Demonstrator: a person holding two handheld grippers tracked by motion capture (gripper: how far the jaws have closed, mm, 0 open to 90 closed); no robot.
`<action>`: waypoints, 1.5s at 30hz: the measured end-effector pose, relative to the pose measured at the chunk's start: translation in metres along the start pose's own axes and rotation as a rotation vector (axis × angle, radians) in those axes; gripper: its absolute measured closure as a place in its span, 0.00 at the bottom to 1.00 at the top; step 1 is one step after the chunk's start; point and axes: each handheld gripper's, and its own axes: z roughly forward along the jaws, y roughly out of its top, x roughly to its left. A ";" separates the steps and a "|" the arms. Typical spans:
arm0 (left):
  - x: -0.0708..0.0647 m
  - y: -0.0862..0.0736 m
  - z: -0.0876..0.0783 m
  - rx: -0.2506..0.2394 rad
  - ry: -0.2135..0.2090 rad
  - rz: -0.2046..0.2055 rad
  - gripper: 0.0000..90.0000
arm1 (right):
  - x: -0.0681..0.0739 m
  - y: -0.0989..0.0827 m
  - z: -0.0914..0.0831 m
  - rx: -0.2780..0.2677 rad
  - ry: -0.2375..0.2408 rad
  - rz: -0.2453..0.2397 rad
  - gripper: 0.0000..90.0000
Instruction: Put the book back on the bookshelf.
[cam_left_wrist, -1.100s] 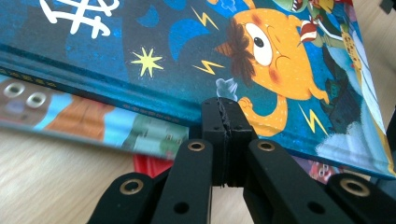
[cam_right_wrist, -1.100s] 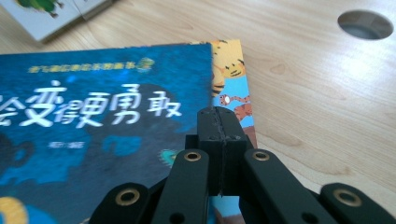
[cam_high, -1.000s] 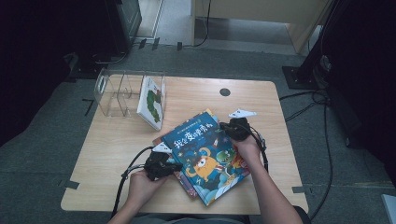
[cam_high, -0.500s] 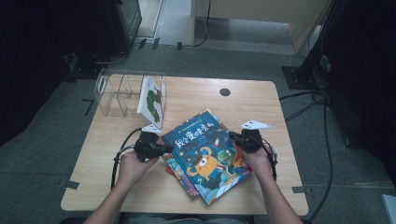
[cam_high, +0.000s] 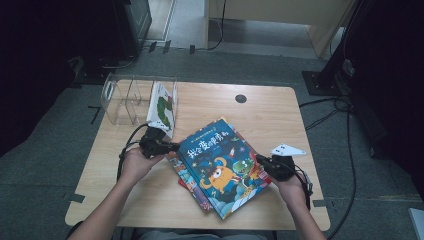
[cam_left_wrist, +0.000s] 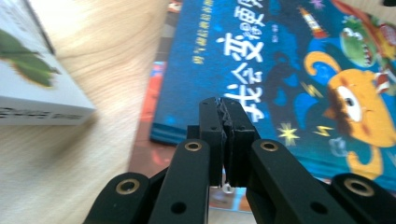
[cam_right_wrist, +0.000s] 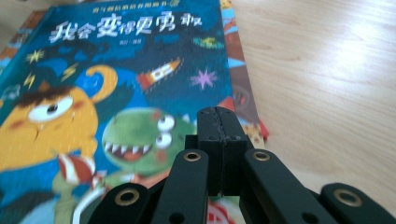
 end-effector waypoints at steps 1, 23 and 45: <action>0.003 0.000 0.000 -0.003 -0.001 -0.010 0.99 | 0.001 -0.003 -0.003 0.006 0.000 0.000 1.00; 0.019 0.006 0.013 0.004 0.031 0.028 0.97 | -0.008 -0.049 -0.039 0.071 -0.037 0.057 1.00; 0.021 0.001 0.015 0.029 0.078 0.042 0.97 | -0.011 -0.052 -0.035 0.103 -0.007 0.049 1.00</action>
